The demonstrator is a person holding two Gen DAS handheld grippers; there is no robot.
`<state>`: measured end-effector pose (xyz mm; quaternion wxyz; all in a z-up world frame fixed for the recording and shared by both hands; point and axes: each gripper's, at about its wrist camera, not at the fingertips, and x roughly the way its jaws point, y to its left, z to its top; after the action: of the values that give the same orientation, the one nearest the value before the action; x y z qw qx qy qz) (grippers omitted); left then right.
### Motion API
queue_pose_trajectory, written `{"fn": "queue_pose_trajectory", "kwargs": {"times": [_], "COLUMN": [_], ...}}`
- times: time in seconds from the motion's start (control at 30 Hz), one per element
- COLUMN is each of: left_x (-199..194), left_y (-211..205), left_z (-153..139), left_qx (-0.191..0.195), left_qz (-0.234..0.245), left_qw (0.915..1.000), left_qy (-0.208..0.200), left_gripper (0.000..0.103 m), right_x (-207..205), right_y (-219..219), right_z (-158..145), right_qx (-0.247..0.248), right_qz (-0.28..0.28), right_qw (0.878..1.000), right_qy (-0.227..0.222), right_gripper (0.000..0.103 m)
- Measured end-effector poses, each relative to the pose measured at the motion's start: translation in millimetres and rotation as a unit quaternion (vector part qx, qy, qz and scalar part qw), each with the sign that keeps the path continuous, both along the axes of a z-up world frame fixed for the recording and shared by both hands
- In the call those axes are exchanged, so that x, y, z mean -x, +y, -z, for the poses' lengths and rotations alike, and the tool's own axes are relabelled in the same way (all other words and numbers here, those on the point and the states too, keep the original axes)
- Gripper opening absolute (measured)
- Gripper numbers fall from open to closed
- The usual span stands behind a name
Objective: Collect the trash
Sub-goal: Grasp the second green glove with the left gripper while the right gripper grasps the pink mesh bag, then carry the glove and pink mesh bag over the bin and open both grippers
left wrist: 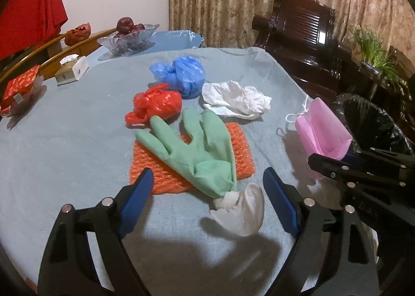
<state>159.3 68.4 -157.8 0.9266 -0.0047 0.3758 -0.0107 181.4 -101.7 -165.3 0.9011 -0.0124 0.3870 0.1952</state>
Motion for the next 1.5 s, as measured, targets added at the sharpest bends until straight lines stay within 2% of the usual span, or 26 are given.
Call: {"fn": "queue_pose_trajectory", "kwargs": {"times": [0.1, 0.27, 0.4, 0.63, 0.67, 1.0, 1.5], "left_x": [-4, -8, -6, 0, 2, 14, 25], "left_y": [-3, 0, 3, 9, 10, 7, -17], "left_z": [6, 13, 11, -3, -6, -32, -68], "left_qx": [0.003, 0.023, 0.034, 0.049, 0.051, 0.063, 0.058], "left_qz": [-0.001, -0.001, 0.004, 0.005, 0.005, 0.019, 0.053], "left_qw": [0.9999, 0.9990, 0.9987, 0.9983, 0.9983, 0.9978, 0.9961], "left_qy": [0.014, 0.038, 0.039, 0.031, 0.027, -0.001, -0.042], "left_gripper": [0.072, 0.049, 0.038, 0.029, 0.025, 0.023, 0.023], "right_x": [1, 4, 5, 11, 12, 22, 45], "right_y": [-1, -1, -1, 1, 1, 0, -32], "right_z": [-1, 0, -1, -8, -9, -27, -68], "right_qx": [0.001, 0.005, 0.004, 0.006, 0.005, -0.002, -0.029], "right_qz": [-0.002, -0.005, -0.007, -0.013, -0.014, -0.015, 0.007], "right_qw": [1.000, 1.000, 1.000, 1.000, 1.000, 0.999, 0.997], "right_qy": [-0.003, -0.007, -0.007, -0.015, -0.016, -0.033, -0.075], "right_gripper": [0.022, 0.022, 0.022, 0.022, 0.022, 0.022, 0.022]}}
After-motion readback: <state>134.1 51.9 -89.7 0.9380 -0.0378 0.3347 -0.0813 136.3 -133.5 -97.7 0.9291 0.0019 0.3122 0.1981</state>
